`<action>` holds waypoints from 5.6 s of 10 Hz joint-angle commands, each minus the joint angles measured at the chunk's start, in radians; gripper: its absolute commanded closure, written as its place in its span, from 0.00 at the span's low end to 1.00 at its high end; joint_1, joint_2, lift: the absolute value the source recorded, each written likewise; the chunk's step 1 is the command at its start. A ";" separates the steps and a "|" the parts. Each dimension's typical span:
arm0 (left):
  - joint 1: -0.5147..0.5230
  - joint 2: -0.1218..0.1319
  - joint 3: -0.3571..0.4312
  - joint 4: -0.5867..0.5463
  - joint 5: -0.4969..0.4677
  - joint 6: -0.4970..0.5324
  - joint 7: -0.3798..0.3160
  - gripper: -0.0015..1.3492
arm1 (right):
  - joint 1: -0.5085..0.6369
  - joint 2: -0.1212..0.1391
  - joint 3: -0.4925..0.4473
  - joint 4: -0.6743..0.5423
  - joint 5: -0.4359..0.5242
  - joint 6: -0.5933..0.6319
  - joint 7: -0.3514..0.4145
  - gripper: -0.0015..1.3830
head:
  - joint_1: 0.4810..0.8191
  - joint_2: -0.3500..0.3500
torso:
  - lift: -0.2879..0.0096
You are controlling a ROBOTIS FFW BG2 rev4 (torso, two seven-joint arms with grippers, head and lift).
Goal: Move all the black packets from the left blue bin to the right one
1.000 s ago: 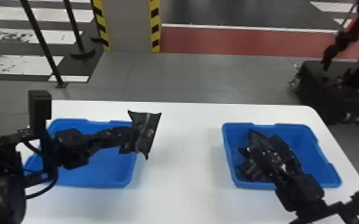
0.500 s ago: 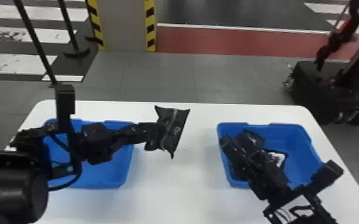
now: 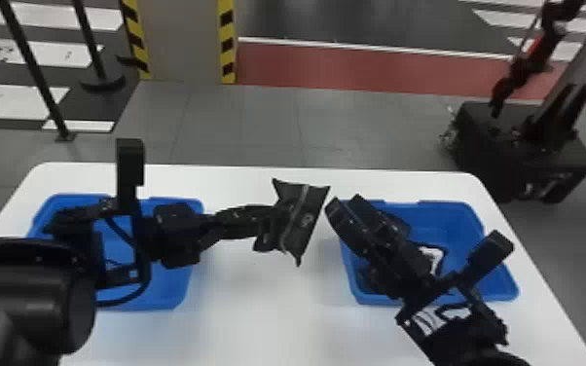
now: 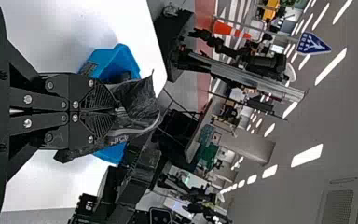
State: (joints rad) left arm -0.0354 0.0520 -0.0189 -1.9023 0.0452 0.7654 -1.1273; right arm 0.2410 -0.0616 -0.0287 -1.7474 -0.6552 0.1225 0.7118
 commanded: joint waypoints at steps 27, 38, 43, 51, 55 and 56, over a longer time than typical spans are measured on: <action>0.408 -0.035 0.401 -0.210 0.211 -0.395 0.132 0.16 | -0.059 -0.107 -0.333 0.011 0.391 0.066 -0.094 0.15 | 0.63 0.21 | 0.60; 0.850 -0.055 0.455 -0.453 0.119 -0.842 0.449 0.16 | 0.697 0.063 -0.269 -0.711 0.611 -0.199 -0.222 0.17 | 0.63 0.56 | 0.60; 0.880 -0.055 0.424 -0.342 0.131 -1.053 0.524 0.16 | 0.800 0.063 -0.249 -0.605 0.612 -0.240 -0.247 0.17 | 0.63 0.61 | 0.60; 0.921 -0.055 0.372 -0.342 0.159 -1.040 0.574 0.16 | 0.809 0.063 -0.240 -0.595 0.583 -0.265 -0.249 0.17 | 0.63 0.59 | 0.60; 0.936 -0.055 0.370 -0.340 0.166 -1.028 0.590 0.16 | 0.802 0.063 -0.240 -0.590 0.574 -0.292 -0.255 0.17 | 0.63 0.60 | 0.60; 0.934 -0.055 0.369 -0.337 0.171 -1.026 0.590 0.16 | 0.800 0.063 -0.240 -0.590 0.571 -0.292 -0.255 0.17 | 0.63 0.60 | 0.60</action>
State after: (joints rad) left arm 0.9000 0.0000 0.3506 -2.2410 0.2135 -0.2631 -0.5367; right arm 1.0425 0.0000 -0.2685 -2.3378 -0.0827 -0.1686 0.4570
